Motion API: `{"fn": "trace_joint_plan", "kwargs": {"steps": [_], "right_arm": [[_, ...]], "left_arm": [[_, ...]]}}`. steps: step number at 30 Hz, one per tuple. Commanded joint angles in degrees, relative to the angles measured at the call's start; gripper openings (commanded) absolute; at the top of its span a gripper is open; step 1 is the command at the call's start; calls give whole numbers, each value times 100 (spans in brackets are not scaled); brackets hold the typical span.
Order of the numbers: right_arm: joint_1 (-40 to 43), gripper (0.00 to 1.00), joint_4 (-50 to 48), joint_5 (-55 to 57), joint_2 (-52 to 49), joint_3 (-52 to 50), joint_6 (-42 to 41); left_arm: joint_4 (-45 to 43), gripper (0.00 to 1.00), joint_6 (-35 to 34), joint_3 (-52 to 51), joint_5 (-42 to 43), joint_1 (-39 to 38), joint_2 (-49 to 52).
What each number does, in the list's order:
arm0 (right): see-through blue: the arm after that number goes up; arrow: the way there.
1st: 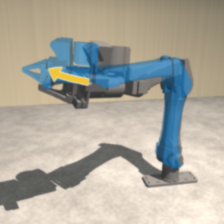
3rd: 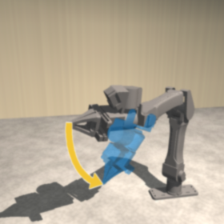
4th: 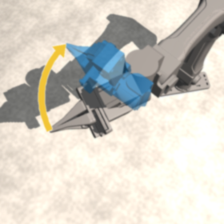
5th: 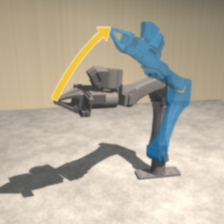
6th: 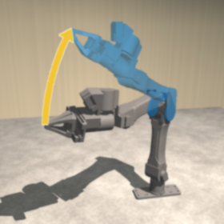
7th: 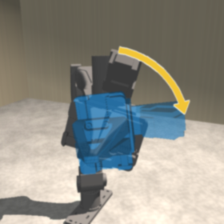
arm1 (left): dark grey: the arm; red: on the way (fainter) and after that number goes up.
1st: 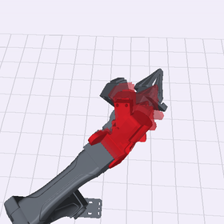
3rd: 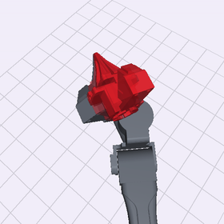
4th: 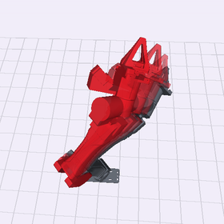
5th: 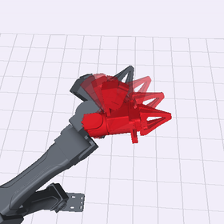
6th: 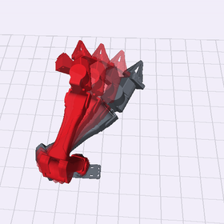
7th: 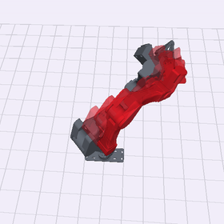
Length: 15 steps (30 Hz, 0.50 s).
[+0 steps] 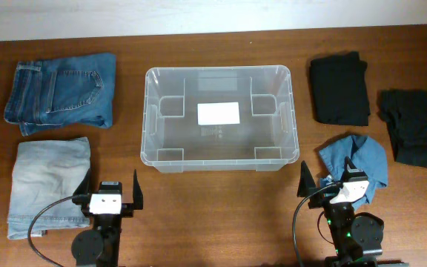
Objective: Pack container
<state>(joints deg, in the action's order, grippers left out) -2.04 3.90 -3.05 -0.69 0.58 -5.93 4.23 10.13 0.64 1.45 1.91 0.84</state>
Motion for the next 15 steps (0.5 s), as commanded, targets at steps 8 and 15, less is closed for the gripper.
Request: {"fn": "trace_joint_plan", "kwargs": {"steps": [8, 15], "right_arm": [[-52, 98, 37, 50, 48, -26, 13], [-52, 98, 39, 50, 48, -26, 13]], "left_arm": [[42, 99, 70, -13, -42, 28, -50], [42, 99, 70, -13, -42, 28, -50]]}}
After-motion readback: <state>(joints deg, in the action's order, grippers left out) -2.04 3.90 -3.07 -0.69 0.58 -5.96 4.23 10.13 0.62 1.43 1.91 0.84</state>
